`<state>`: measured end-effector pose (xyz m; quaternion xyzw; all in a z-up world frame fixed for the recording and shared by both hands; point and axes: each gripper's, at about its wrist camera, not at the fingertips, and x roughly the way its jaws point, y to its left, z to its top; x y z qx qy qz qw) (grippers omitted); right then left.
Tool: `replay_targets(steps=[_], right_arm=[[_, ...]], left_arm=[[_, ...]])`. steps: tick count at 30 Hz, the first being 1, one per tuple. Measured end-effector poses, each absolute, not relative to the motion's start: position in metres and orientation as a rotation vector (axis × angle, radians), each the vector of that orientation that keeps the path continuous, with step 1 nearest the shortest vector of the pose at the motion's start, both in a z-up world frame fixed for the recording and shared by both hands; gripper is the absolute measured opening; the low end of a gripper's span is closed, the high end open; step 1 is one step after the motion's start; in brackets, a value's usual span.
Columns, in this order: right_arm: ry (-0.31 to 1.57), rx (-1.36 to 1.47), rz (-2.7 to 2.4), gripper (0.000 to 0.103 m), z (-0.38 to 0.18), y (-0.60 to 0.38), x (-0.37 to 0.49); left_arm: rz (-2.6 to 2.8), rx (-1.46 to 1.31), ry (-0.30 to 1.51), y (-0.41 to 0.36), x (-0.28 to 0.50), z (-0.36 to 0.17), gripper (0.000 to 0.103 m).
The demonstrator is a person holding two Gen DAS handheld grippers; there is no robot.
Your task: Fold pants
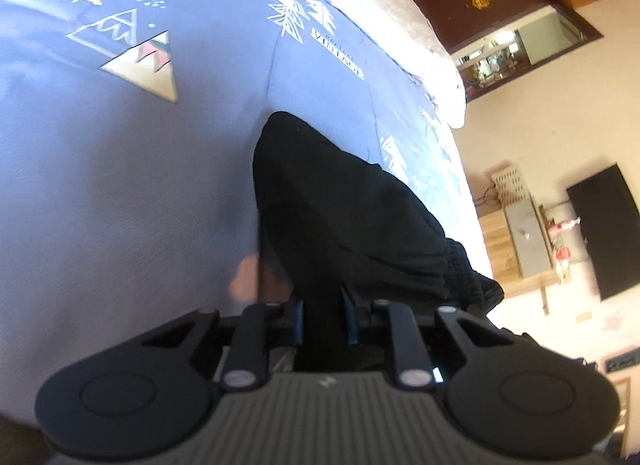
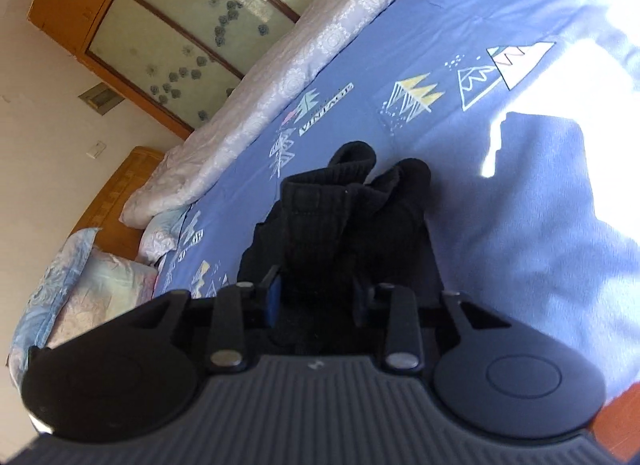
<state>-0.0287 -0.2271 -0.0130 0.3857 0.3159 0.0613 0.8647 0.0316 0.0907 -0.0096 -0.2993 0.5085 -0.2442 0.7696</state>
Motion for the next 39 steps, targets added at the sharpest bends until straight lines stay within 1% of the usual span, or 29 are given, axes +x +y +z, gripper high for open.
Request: replay_targets(steps=[3,5,6,7,8,9,12,21,27,39], right_arm=[[0.744,0.836,0.056,0.040,-0.044,-0.224,-0.039],[0.751,0.911,0.021,0.043,-0.065,-0.225,-0.045],[0.732,0.936,0.020,0.043,-0.070,-0.226,-0.048],[0.723,0.944,0.019,0.044,-0.070,-0.226,-0.049],[0.723,0.932,0.014,0.047,-0.069,-0.225,-0.047],[0.726,0.908,0.007,0.053,-0.068,-0.223,-0.044],[0.711,0.891,0.013,0.055,-0.070,-0.220,-0.040],[0.566,0.970,0.054,0.058,-0.092,-0.221,-0.056],[0.533,1.039,0.081,0.058,-0.100,-0.231,-0.060],[0.527,1.031,0.079,0.058,-0.099,-0.232,-0.062]], left_arm=[[-0.481,-0.594,1.179,0.091,0.020,-0.033,0.018],[-0.442,-0.591,1.222,0.092,0.016,-0.051,0.020],[-0.422,-0.590,1.227,0.092,0.016,-0.057,0.027],[-0.407,-0.594,1.223,0.092,0.016,-0.061,0.029],[-0.403,-0.605,1.217,0.093,0.017,-0.061,0.029],[-0.399,-0.601,1.214,0.092,0.018,-0.061,0.029],[-0.398,-0.548,1.197,0.088,0.019,-0.057,0.030],[-0.398,-0.528,1.152,0.088,0.006,-0.058,0.031],[-0.400,-0.499,1.123,0.083,0.002,-0.057,0.031],[-0.401,-0.481,1.111,0.080,-0.002,-0.056,0.032]])
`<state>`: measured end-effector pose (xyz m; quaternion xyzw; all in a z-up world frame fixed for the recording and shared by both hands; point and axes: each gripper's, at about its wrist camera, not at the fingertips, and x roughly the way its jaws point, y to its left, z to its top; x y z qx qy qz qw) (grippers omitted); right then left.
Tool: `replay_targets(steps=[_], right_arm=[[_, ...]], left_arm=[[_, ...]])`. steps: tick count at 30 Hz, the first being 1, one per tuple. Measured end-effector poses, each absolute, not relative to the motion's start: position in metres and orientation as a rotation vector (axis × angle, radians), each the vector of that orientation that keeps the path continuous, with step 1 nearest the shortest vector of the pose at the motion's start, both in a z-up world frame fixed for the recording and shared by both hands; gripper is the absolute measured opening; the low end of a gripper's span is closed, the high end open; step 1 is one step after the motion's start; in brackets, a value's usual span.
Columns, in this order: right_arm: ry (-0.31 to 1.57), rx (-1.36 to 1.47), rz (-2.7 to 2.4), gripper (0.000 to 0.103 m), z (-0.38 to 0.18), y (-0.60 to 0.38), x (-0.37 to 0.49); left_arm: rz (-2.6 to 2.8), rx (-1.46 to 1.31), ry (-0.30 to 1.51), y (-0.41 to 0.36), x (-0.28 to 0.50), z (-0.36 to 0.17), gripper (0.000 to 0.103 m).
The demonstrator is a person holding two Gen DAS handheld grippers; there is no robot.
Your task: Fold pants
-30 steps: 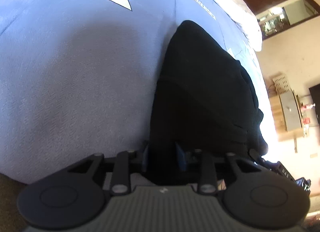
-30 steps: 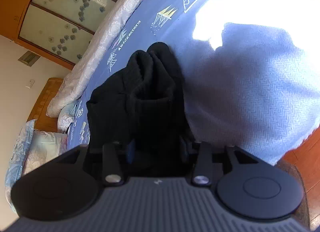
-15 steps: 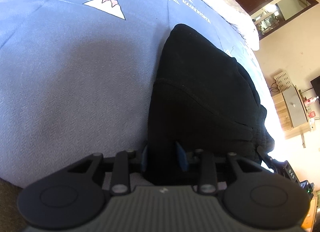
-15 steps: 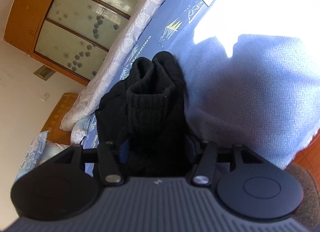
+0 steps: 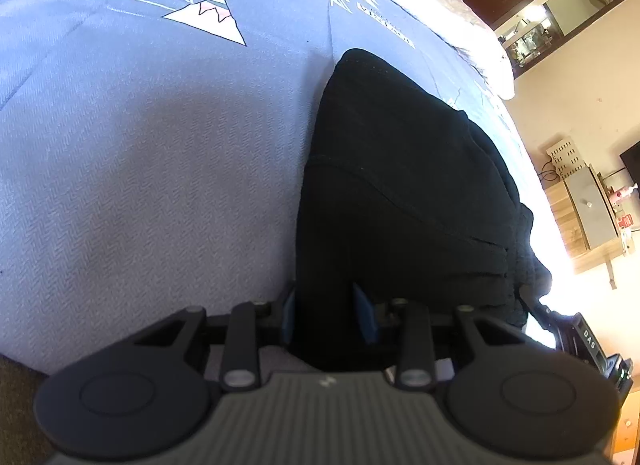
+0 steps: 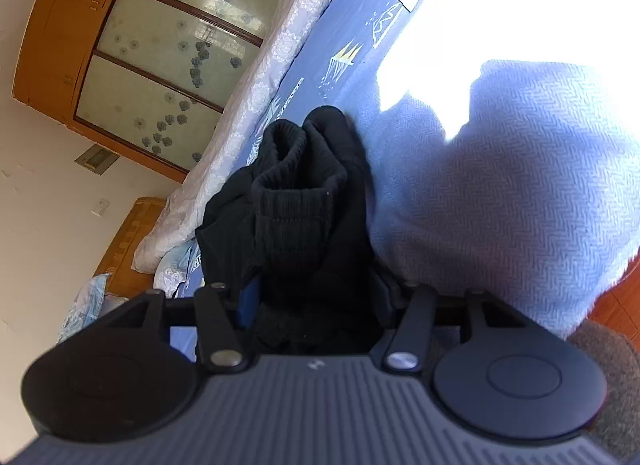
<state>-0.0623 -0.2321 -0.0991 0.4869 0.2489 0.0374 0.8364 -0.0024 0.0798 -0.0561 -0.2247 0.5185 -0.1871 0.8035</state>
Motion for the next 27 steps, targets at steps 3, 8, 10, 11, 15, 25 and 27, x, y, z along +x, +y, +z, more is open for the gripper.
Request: replay_targets(steps=[3,8,10,11,15,25,27], right_arm=[[0.524,1.034,0.079,0.058,-0.099,-0.232,-0.063],[0.522,1.038,0.081,0.058,-0.099,-0.233,-0.064],[0.520,1.042,0.081,0.058,-0.099,-0.232,-0.065],[0.520,1.045,0.080,0.058,-0.100,-0.232,-0.065],[0.518,1.053,0.084,0.058,-0.100,-0.232,-0.066],[0.513,1.074,0.094,0.058,-0.101,-0.234,-0.070],[0.512,1.078,0.095,0.058,-0.102,-0.235,-0.070]], left_arm=[[-0.395,-0.460,1.113,0.078,-0.002,-0.054,0.032],[-0.380,-0.401,1.103,0.071,-0.004,-0.050,0.034],[-0.373,-0.379,1.101,0.068,-0.005,-0.048,0.035],[-0.370,-0.371,1.101,0.068,-0.005,-0.047,0.035],[-0.356,-0.332,1.097,0.063,-0.007,-0.046,0.037],[-0.338,-0.287,1.087,0.061,-0.012,-0.044,0.041],[-0.335,-0.283,1.086,0.062,-0.012,-0.044,0.042]])
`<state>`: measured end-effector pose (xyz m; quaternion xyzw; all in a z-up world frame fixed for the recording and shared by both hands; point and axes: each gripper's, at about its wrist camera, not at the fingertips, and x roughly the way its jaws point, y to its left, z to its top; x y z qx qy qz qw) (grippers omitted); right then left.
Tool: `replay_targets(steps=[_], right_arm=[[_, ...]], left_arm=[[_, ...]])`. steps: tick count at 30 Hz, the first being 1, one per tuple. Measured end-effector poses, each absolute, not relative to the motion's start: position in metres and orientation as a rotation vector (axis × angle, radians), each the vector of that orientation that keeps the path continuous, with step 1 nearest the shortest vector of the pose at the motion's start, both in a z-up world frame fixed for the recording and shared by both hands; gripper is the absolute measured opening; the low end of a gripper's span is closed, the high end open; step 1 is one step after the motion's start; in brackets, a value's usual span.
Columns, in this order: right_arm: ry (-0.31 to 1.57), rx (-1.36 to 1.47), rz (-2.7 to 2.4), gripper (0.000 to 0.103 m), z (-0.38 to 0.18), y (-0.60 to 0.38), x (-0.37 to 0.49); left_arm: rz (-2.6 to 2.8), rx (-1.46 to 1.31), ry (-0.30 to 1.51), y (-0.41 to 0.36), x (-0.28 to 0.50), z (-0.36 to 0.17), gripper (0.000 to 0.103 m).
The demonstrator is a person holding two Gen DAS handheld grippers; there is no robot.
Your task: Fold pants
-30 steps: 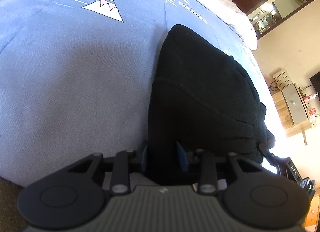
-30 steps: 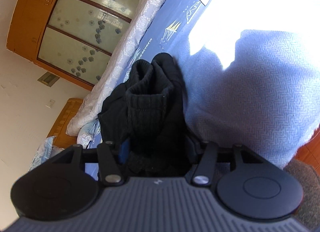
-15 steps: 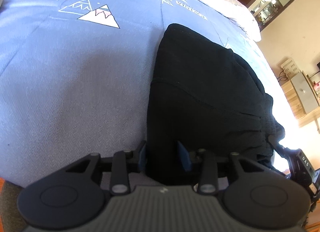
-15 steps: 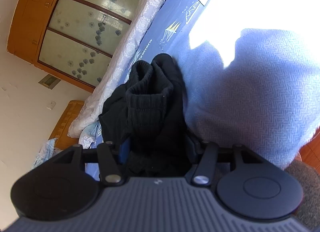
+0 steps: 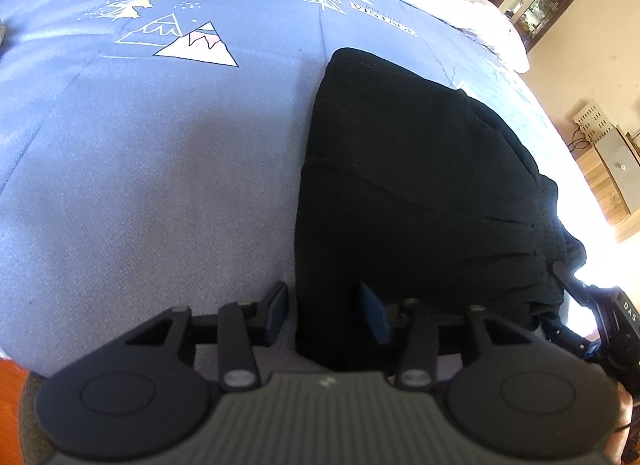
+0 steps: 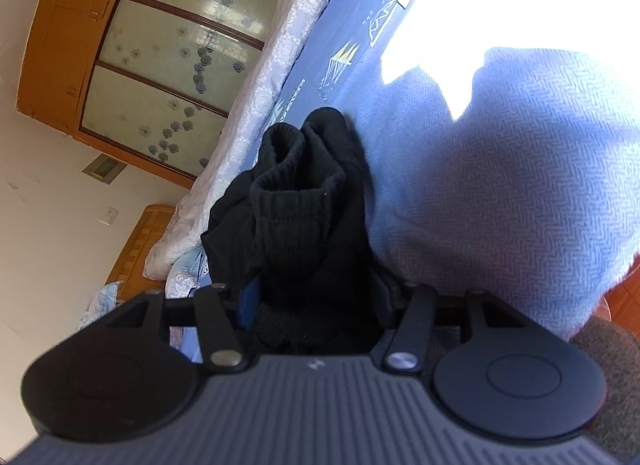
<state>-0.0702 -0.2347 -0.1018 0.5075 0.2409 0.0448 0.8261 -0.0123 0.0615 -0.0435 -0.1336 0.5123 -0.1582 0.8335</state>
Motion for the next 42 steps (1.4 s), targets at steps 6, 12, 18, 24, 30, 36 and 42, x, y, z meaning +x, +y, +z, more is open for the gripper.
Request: replay_targets(steps=[6,12,18,24,30,36,42], right_arm=[[0.512,1.081,0.097,0.058,-0.102,-0.237,-0.072],[0.512,1.081,0.098,0.058,-0.102,-0.237,-0.072],[0.513,1.079,0.098,0.058,-0.102,-0.238,-0.072],[0.509,1.078,0.096,0.059,-0.102,-0.233,-0.073],[0.501,1.093,0.094,0.059,-0.103,-0.231,-0.074],[0.500,1.095,0.094,0.059,-0.103,-0.230,-0.074],[0.517,1.083,0.086,0.059,-0.099,-0.228,-0.074]], left_arm=[[-0.333,-0.280,1.085,0.059,-0.012,-0.043,0.043],[-0.333,-0.278,1.084,0.060,-0.013,-0.042,0.044],[-0.337,-0.276,1.084,0.061,-0.013,-0.042,0.044],[-0.344,-0.283,1.085,0.061,-0.012,-0.043,0.046],[-0.367,-0.249,1.074,0.056,-0.014,-0.043,0.055],[-0.393,-0.228,1.061,0.052,-0.017,-0.043,0.066],[-0.425,-0.248,1.073,0.053,-0.017,-0.041,0.076]])
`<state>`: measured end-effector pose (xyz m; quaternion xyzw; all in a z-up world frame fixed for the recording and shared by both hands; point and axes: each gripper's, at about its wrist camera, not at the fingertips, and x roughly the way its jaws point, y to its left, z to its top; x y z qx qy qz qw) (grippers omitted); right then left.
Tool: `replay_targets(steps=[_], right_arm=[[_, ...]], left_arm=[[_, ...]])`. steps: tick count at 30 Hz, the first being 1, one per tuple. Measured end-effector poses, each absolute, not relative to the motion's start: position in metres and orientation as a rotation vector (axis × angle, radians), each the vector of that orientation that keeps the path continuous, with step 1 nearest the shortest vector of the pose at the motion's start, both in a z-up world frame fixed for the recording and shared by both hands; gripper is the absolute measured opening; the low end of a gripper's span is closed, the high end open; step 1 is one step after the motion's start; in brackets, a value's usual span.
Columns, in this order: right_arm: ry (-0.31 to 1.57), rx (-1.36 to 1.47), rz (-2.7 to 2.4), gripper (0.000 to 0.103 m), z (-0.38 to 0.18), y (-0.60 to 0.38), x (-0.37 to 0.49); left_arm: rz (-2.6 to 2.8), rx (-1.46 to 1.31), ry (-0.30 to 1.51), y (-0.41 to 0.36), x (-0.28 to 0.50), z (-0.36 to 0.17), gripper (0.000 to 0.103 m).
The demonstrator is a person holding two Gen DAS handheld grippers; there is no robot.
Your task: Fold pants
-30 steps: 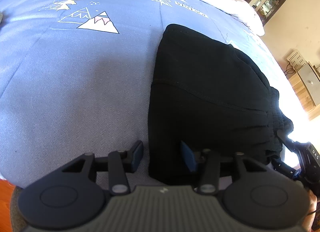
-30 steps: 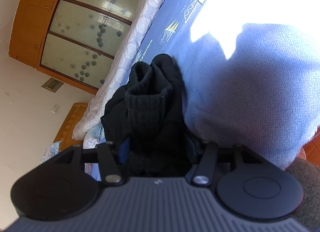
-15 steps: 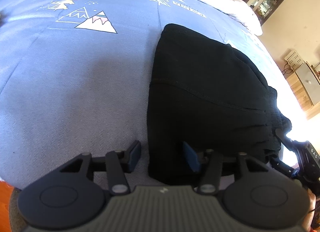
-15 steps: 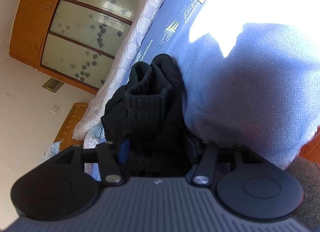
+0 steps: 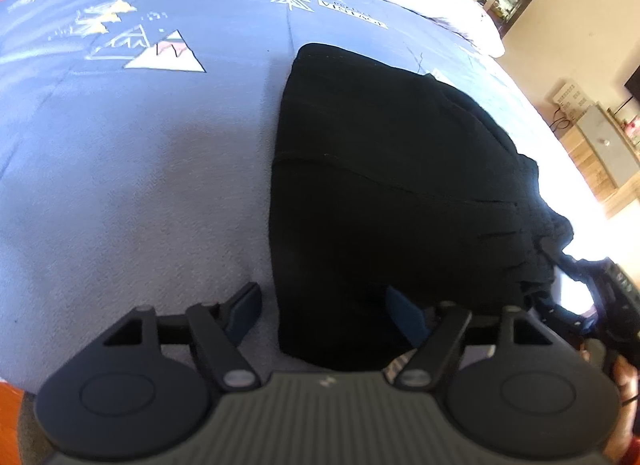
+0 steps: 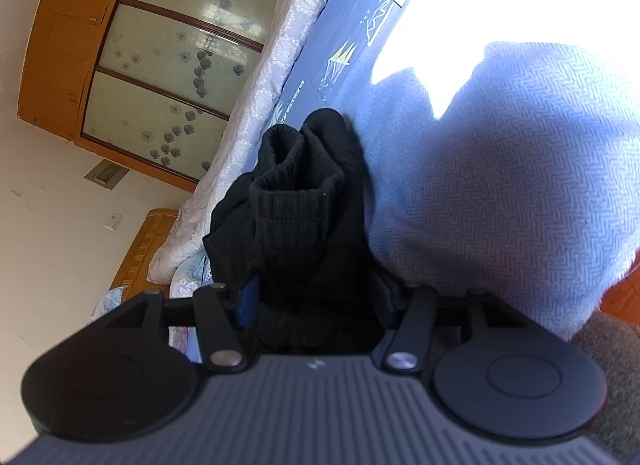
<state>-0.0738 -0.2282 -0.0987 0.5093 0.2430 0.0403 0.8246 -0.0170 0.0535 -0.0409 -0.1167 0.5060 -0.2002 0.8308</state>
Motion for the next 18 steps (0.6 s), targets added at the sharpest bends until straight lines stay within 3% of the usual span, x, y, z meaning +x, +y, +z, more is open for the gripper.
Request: replay_targets(steps=[4,9,18], right_arm=[[0.548,1.064,0.075,0.059,-0.091,-0.226,-0.073],[0.507,0.964,-0.012,0.071,-0.071,-0.236,-0.082],[0.510,0.860,-0.011,0.076,-0.058,-0.252,-0.062]], left_arm=[[-0.442,-0.279,1.083,0.062,-0.010,-0.036,0.081],[-0.458,-0.339,1.033,0.079,-0.003,-0.022,0.081],[-0.479,-0.408,1.021,0.090,0.025,-0.018,0.084]])
